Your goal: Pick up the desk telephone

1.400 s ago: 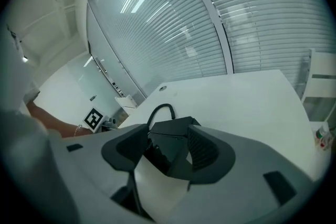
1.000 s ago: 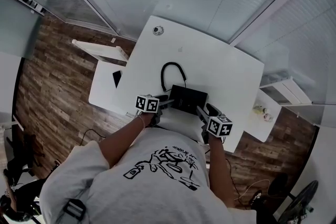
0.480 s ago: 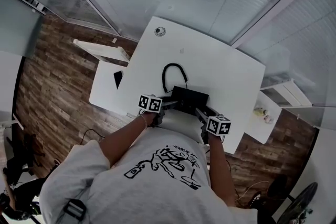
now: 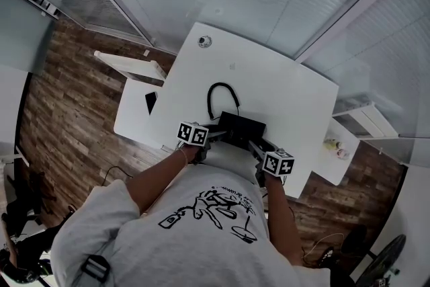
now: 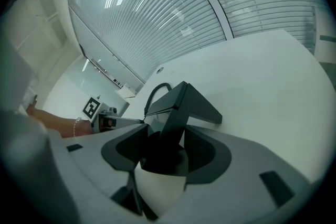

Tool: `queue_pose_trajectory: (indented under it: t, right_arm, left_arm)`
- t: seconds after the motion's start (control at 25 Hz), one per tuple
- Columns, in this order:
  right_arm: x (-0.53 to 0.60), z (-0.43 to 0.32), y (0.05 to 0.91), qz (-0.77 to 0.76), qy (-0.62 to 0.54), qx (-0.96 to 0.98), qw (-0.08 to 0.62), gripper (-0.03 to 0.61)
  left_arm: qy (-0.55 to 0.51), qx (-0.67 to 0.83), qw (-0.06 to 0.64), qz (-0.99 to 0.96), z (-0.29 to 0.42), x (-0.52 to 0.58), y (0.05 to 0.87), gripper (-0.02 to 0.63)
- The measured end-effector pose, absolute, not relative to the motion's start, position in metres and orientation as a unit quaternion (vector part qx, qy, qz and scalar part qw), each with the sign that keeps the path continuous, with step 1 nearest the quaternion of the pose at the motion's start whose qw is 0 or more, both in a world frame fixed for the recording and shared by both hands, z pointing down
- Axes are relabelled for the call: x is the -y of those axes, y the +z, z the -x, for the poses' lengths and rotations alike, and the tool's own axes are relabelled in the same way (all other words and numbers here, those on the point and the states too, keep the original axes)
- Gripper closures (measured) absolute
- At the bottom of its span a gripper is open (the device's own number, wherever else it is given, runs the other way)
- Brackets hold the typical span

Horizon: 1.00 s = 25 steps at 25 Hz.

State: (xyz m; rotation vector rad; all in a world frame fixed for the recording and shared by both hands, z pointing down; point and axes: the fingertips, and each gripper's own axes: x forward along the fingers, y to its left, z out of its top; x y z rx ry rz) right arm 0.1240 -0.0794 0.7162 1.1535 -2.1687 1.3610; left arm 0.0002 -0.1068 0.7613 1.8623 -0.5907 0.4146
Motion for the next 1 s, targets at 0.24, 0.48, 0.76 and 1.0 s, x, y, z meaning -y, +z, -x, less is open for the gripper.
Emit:
queue_pose_trajectory:
  t: [0.24,0.48,0.76,1.0]
  right_arm:
    - [0.076,-0.124,0.701,-0.402,0.467,0.771,0.161,0.368]
    - [0.08,-0.124,0.684,-0.403,0.453,0.781,0.149,0.368]
    - [0.081,-0.129,0.659,-0.41,0.443,0.788,0.123,0.368]
    - [0.083,-0.132,0.633,-0.414,0.438,0.792,0.098,0.368]
  left_arm:
    - [0.172,0.258,0.534,-0.787,-0.001,0.102,0.747,0.377]
    - [0.174,0.273,0.512,-0.795,0.003,0.108,0.734,0.377]
    - [0.172,0.284,0.483,-0.81,-0.002,0.116,0.696,0.377]
    - [0.174,0.289,0.458,-0.822,-0.004,0.122,0.663,0.377]
